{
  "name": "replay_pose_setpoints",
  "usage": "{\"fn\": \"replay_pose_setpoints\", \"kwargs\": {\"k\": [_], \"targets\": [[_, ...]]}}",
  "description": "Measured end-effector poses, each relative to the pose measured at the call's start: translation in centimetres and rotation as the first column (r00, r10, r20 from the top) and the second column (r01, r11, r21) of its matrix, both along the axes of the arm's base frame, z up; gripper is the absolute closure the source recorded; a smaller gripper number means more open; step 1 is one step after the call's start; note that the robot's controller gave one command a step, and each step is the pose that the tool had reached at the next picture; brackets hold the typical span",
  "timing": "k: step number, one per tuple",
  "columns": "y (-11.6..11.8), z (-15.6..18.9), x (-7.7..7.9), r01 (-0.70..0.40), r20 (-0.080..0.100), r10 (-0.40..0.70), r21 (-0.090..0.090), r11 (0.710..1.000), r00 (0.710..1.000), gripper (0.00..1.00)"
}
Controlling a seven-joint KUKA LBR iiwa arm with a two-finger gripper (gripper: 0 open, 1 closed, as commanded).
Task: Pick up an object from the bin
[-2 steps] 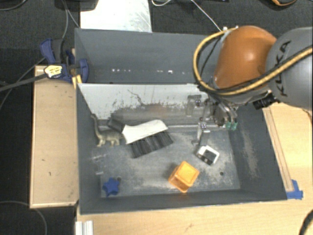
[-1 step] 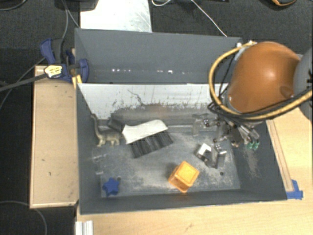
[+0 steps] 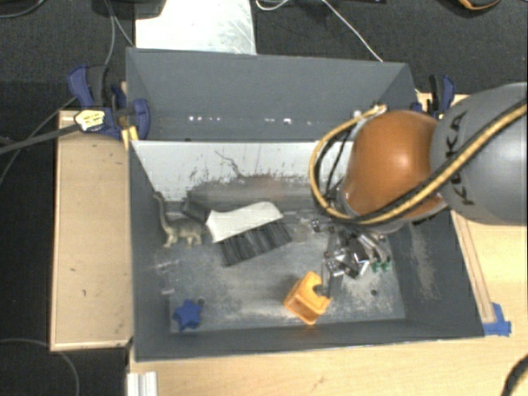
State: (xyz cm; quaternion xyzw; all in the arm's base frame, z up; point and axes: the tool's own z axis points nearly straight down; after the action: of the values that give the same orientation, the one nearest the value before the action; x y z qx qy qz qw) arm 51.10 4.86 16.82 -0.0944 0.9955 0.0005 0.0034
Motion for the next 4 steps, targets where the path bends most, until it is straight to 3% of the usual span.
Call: {"fn": "replay_pose_setpoints", "kwargs": {"k": [1,2,3,4], "targets": [[0.0,-0.3,-1.7,-0.179,-0.008,0.179,0.0,0.984,0.984,0.0],[0.6,-3.5,-2.5,-0.35,0.002,0.35,-0.002,0.937,0.937,0.0],[0.5,-3.9,-2.6,-0.35,-0.001,0.35,-0.001,0.937,0.937,0.0],[4.7,-2.2,0.3,-0.309,0.004,0.309,-0.001,0.951,0.951,1.0]]}}
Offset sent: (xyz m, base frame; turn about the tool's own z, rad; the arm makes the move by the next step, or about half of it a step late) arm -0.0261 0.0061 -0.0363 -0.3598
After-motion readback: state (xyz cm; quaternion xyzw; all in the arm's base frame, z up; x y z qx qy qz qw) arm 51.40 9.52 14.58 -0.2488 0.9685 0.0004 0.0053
